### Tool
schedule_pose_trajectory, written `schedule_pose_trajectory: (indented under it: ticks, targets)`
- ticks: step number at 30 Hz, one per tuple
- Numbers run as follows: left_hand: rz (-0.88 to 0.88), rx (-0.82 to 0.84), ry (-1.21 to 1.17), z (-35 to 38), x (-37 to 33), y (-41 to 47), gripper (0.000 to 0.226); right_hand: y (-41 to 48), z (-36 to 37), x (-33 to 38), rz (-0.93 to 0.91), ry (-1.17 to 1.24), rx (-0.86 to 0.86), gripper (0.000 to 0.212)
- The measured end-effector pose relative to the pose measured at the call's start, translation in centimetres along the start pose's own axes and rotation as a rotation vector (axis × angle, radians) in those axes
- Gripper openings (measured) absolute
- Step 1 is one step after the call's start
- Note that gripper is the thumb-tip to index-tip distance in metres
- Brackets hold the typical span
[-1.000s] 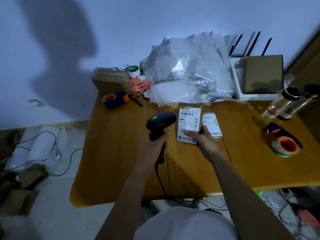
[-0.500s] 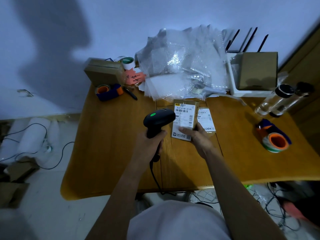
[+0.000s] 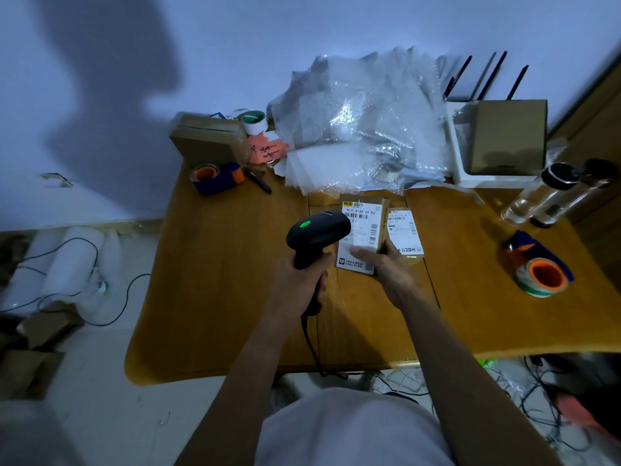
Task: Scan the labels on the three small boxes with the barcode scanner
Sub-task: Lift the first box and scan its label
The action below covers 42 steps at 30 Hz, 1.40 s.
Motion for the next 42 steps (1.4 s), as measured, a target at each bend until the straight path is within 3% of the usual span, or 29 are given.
schedule_pose_trajectory:
  ticks: [9, 14, 19, 33, 36, 42]
  targets:
    - [-0.004, 0.002, 0.003, -0.1, 0.4, 0.2, 0.018, 0.0, -0.1, -0.1, -0.009, -0.024, -0.003, 0.060]
    - [-0.017, -0.013, 0.020, -0.2, 0.6, 0.4, 0.021, 0.0, 0.0, 0.1, -0.005, -0.001, -0.009, 0.049]
    - [-0.038, -0.023, 0.012, -0.3, 0.7, 0.4, 0.017, 0.1, -0.2, 0.0, 0.000, 0.006, -0.022, 0.062]
    - [-0.052, -0.119, -0.034, -1.2, 0.6, 0.9, 0.012, 0.9, 0.1, -0.3, 0.055, -0.026, -0.054, 0.048]
    - [-0.057, -0.150, -0.053, -1.7, 0.5, 1.1, 0.012, 1.2, 0.6, -0.7, 0.088, -0.005, -0.013, 0.055]
    - [-0.063, -0.212, -0.074, -2.7, 0.4, 1.4, 0.016, 1.9, 2.5, -2.3, 0.170, 0.097, 0.070, 0.048]
Point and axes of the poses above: each hand's wrist, its own y-axis towards the middle knuckle, its own z-axis out of the palm, x = y × z, the point moved 4 cm from there along y, towards the middle knuckle, and after that the axes turned 2 degrees about z, right-handed, at the moved point
